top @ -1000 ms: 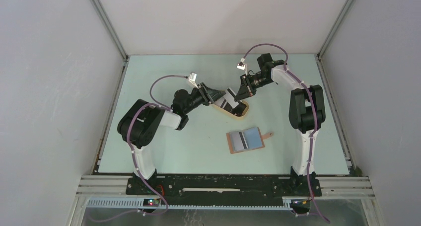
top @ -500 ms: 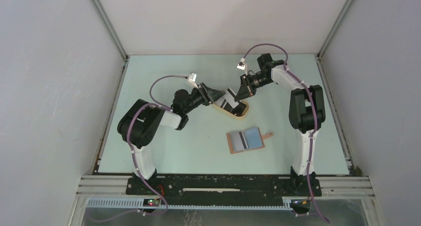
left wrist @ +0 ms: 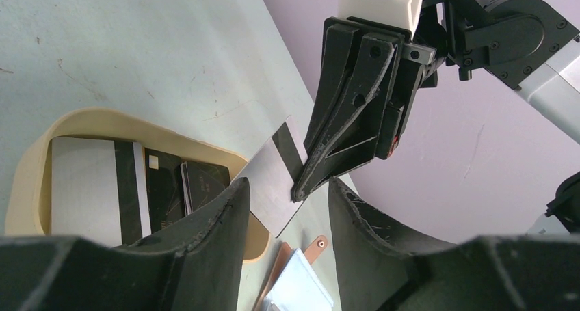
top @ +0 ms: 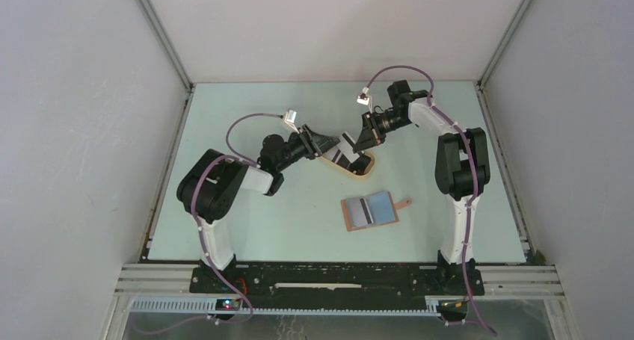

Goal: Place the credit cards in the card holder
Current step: Place the credit card in the storage box.

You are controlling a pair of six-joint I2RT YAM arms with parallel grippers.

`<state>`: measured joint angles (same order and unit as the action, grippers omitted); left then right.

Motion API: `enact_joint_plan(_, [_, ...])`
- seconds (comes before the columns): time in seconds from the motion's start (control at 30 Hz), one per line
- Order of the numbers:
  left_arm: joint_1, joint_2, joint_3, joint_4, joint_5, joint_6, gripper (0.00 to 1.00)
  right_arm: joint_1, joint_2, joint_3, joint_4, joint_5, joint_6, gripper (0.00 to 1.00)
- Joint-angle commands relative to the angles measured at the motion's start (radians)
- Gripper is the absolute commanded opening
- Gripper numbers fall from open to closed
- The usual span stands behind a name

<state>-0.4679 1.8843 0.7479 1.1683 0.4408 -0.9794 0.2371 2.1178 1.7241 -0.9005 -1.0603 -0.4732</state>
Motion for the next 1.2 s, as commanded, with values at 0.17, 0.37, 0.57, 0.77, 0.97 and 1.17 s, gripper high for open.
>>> enact_joint_plan(0.17, [0.008,-0.041,0.019,-0.007,-0.043,0.042,0.54,-0.002,-0.005,0.022,-0.011,-0.039,-0.021,0.0])
enact_joint_plan(0.37, [0.008,-0.034,0.027,-0.007,-0.033,0.04,0.54,-0.001,-0.004,0.026,-0.015,-0.043,-0.027,0.0])
enact_joint_plan(0.57, [0.008,-0.022,0.034,0.016,-0.011,0.025,0.53,0.001,-0.002,0.026,-0.013,-0.036,-0.022,0.0])
enact_joint_plan(0.77, [0.007,-0.02,0.032,0.023,-0.008,0.022,0.52,0.001,0.0,0.023,-0.003,-0.023,-0.009,0.0])
enact_joint_plan(0.97, [0.006,-0.005,0.042,0.045,0.014,0.003,0.51,0.002,0.002,0.024,-0.001,-0.02,-0.007,0.0])
enact_joint_plan(1.17, [0.003,0.003,0.05,0.051,0.026,-0.002,0.5,0.004,0.002,0.022,0.012,0.002,0.013,0.0])
